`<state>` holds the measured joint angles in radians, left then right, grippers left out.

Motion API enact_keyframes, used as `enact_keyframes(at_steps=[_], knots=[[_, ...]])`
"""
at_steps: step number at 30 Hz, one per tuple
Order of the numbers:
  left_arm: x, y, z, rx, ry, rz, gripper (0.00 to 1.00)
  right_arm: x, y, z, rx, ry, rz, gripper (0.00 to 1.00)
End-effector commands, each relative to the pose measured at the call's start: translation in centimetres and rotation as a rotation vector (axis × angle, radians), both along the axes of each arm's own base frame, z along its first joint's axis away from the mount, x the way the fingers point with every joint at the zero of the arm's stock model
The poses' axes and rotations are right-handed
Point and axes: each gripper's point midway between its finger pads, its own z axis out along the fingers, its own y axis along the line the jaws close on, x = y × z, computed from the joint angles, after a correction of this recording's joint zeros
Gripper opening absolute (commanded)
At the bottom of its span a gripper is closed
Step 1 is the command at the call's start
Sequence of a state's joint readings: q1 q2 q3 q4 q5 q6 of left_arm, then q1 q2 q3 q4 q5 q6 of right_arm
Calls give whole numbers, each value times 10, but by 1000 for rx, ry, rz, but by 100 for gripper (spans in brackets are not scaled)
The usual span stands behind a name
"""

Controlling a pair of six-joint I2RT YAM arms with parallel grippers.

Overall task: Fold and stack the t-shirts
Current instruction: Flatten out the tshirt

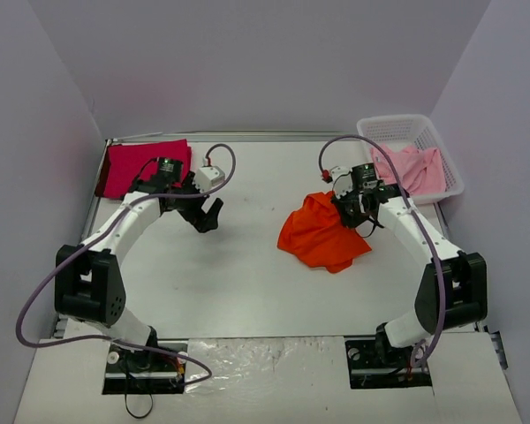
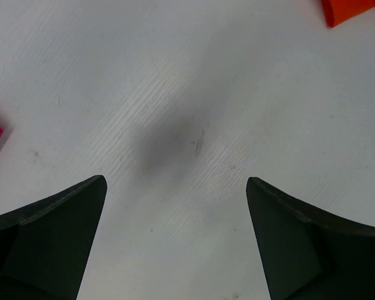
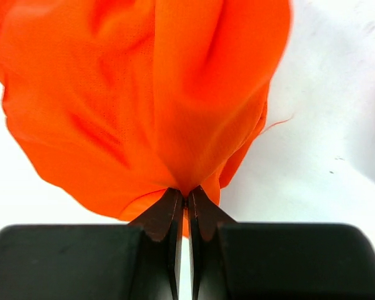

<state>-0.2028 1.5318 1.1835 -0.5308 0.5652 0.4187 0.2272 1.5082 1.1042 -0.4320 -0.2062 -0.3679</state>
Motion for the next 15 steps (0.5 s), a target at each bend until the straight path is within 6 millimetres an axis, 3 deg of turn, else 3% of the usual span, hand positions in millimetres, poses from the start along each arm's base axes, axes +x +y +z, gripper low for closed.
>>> enact_keyframes(at_steps=[1, 2, 3, 8, 15], knots=[[5, -38, 25, -100, 6, -121, 94, -4, -1, 28, 34, -42, -10, 0], [13, -49, 37, -127, -6, -138, 94, -4, -2, 28, 35, -43, -13, 0], [8, -64, 28, -182, 79, -161, 94, -7, -2, 25, 35, -33, -14, 0], [11, -113, 18, -372, 282, -214, 97, -10, -2, 8, 45, 21, -24, 0], [-19, -168, -8, -529, 546, -232, 93, -7, 0, -2, 56, 46, -33, 0]])
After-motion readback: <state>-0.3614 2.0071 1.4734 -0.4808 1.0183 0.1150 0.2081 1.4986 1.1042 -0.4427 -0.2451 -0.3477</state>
